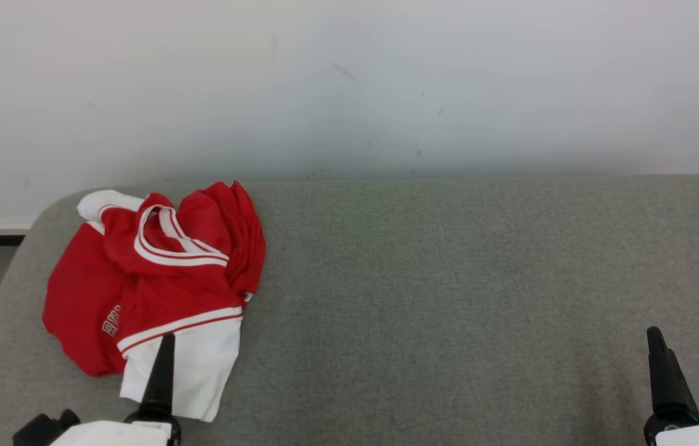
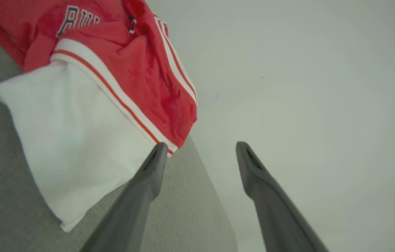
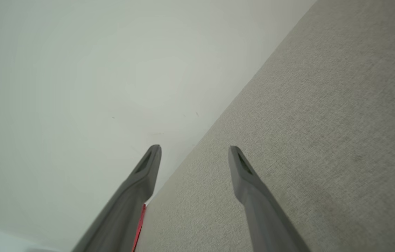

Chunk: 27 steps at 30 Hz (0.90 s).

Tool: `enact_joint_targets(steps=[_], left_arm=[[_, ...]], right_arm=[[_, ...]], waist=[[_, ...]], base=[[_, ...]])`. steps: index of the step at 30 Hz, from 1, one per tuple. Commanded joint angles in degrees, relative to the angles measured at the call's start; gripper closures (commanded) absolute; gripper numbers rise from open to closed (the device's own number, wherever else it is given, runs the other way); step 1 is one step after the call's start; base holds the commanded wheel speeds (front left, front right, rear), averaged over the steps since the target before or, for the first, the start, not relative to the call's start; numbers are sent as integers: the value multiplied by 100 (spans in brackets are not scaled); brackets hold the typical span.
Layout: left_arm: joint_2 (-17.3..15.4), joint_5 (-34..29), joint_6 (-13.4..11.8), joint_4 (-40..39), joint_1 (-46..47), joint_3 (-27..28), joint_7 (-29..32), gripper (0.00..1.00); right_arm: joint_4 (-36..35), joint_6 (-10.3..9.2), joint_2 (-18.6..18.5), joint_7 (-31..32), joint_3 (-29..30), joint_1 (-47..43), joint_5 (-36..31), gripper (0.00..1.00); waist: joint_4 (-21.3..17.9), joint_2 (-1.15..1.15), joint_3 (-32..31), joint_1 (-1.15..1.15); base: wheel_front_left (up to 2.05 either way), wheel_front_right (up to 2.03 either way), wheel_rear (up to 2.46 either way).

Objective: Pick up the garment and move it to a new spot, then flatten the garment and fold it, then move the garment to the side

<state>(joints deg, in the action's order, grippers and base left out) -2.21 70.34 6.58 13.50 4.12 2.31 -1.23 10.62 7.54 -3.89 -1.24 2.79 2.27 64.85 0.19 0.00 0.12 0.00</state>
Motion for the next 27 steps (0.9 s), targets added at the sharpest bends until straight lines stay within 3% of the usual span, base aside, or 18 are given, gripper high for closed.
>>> enact_joint_targets(steps=[1, 9, 27], left_arm=[[-42, -236, -1, -121, 72, -8, -60, 0], [-48, -1335, -17, -217, 13, -111, -228, 0], [-60, -3147, -163, -205, -146, -229, -543, 0]], right_arm=[[-123, -2, -85, -58, -22, 47, -217, 0], [-132, -3, -207, -225, -168, 18, -1067, 0], [-12, -4, -361, -538, -395, -20, -2487, 0]], waist=[[1, 0, 0, 0], [12, 0, -8, 0], [10, 0, -34, 0]], base=[[0, 0, 0], [0, 0, 0], [0, 0, 0]])
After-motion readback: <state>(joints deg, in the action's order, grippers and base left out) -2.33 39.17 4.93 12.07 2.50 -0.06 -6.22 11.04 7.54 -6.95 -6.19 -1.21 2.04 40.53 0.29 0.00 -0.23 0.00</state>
